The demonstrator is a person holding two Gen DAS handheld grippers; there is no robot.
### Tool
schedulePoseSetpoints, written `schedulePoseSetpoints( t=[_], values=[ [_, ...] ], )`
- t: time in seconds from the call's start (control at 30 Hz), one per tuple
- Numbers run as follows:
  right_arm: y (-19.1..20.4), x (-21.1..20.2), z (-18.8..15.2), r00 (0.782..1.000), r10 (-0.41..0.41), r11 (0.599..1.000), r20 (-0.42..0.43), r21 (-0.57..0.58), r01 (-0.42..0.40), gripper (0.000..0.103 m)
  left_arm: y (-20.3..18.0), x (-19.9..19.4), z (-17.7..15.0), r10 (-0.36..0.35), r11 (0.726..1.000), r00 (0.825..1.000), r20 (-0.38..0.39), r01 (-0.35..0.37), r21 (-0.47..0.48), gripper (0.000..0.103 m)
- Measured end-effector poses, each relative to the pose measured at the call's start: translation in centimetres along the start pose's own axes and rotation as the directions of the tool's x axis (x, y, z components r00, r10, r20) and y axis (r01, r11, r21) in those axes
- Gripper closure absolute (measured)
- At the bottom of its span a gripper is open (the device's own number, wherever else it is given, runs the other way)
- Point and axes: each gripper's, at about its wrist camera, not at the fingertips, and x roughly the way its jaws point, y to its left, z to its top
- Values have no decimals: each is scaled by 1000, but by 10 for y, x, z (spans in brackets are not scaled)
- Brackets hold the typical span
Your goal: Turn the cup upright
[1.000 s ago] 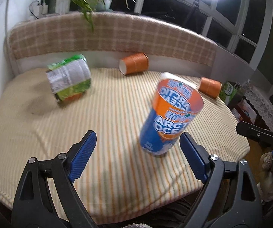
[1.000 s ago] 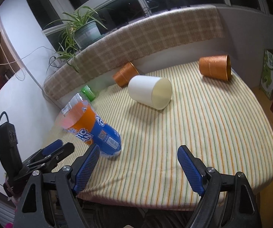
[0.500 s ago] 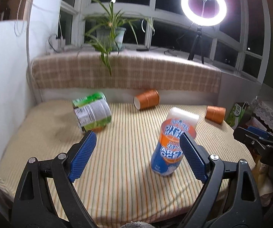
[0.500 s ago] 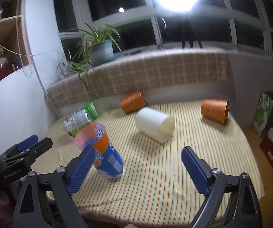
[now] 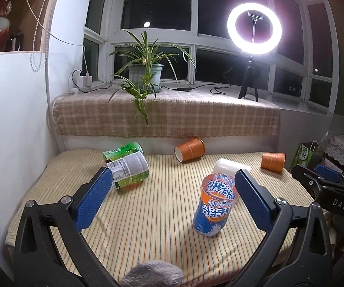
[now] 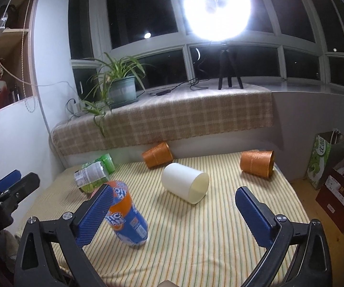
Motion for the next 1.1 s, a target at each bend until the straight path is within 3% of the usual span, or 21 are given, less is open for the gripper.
schedulePoseSetpoints(
  t=[0.37, 1.1],
  values=[
    [-1, 3, -1, 1000, -3, 1000, 4, 14, 3, 0, 3, 4, -3, 39, 999, 999, -9, -39, -9, 0],
    [0, 7, -4, 1000, 4, 1000, -16, 13, -4, 0, 5, 4, -4, 34, 999, 999, -17, -34, -13, 0]
  ],
)
